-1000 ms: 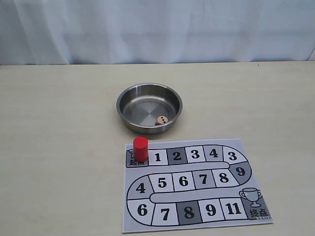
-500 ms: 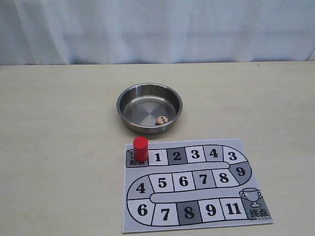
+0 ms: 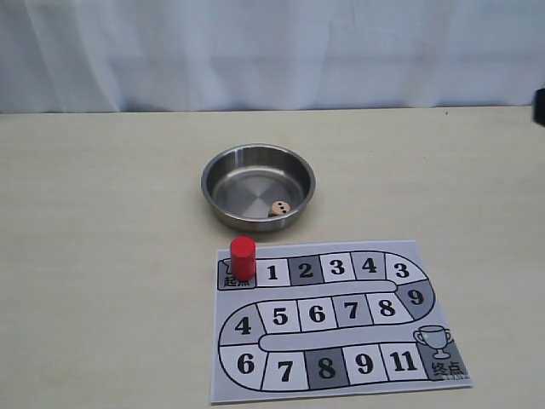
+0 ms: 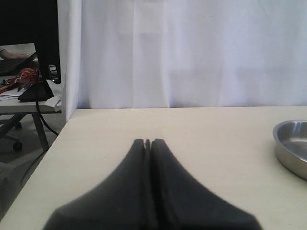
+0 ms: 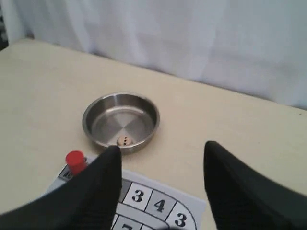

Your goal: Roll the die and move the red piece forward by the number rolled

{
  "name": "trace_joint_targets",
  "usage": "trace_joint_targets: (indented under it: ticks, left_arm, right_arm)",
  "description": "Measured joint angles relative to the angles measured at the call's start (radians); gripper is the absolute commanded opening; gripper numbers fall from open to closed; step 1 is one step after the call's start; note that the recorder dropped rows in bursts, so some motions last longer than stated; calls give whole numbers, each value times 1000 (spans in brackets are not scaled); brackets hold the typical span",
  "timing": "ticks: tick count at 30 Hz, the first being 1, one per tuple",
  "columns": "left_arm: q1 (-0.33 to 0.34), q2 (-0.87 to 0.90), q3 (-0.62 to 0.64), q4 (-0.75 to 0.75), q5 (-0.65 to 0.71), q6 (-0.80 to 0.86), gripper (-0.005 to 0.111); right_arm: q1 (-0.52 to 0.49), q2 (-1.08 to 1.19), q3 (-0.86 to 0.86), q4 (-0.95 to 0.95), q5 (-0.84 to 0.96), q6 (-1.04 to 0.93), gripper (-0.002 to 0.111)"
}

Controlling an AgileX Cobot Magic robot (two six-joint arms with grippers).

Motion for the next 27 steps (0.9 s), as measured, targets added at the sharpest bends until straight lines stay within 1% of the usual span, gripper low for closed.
trace_joint_targets:
  ticks: [7, 15, 21, 27]
  left_arm:
    - [0, 0, 0, 0, 0, 0, 0]
    - [0, 0, 0, 0, -2, 0, 0]
    - [0, 0, 0, 0, -2, 0, 0]
    - [0, 0, 0, 0, -2, 0, 0]
  right_arm:
    - [122, 299, -90, 6, 4, -16, 53]
    - [233, 611, -267, 1, -12, -17, 53]
    - [282, 804, -416, 1, -30, -8, 53]
    - [285, 986, -567, 1, -27, 75, 53]
